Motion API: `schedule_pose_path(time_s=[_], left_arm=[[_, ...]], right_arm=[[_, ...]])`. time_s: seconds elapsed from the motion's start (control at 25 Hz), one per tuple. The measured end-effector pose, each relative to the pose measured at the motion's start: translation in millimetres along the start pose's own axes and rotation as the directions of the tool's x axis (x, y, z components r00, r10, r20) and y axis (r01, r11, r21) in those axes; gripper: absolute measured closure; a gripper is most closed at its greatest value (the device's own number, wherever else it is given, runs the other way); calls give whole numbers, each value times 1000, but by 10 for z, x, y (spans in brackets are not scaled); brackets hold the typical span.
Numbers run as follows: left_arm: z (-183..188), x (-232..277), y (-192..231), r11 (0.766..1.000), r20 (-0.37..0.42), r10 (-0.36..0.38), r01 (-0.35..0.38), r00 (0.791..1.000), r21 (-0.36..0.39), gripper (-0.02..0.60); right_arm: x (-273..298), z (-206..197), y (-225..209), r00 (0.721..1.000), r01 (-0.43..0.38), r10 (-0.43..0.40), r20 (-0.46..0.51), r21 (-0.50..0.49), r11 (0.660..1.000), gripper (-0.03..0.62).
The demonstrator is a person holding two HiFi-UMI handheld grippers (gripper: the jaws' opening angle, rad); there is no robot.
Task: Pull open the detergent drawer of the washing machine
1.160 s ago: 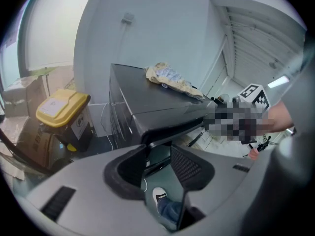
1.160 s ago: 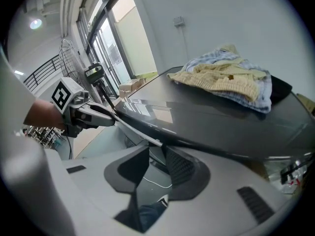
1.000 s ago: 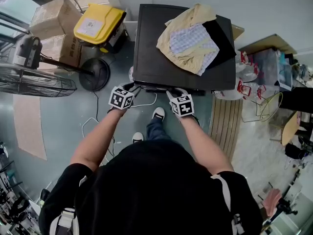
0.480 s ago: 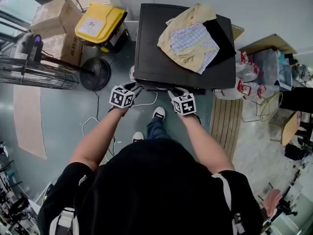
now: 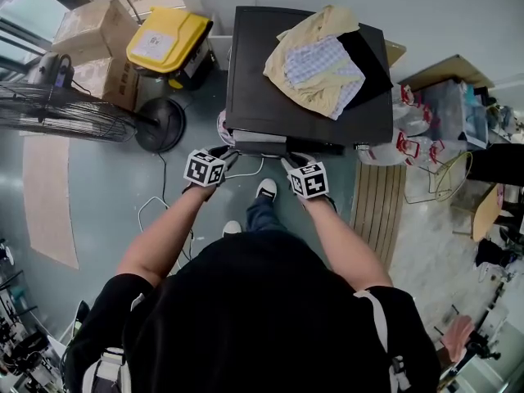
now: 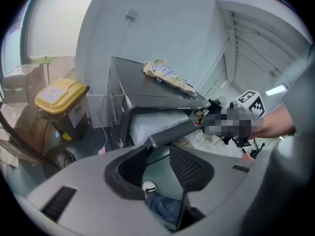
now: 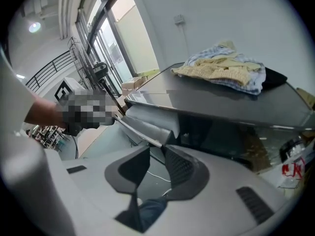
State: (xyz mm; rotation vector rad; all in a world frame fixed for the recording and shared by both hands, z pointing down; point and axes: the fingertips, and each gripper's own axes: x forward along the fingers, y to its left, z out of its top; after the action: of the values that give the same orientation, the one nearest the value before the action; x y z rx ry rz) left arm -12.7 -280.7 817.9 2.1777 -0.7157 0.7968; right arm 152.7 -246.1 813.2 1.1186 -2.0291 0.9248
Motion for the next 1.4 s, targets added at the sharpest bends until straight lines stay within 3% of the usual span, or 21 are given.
schedule_pose_path(time_s=[1.4], left_arm=[[-823, -358, -555, 997, -68, -81, 79, 994, -24, 433]], right_arm=[[-375, -854, 526, 999, 13, -11, -42, 29, 1000, 496]])
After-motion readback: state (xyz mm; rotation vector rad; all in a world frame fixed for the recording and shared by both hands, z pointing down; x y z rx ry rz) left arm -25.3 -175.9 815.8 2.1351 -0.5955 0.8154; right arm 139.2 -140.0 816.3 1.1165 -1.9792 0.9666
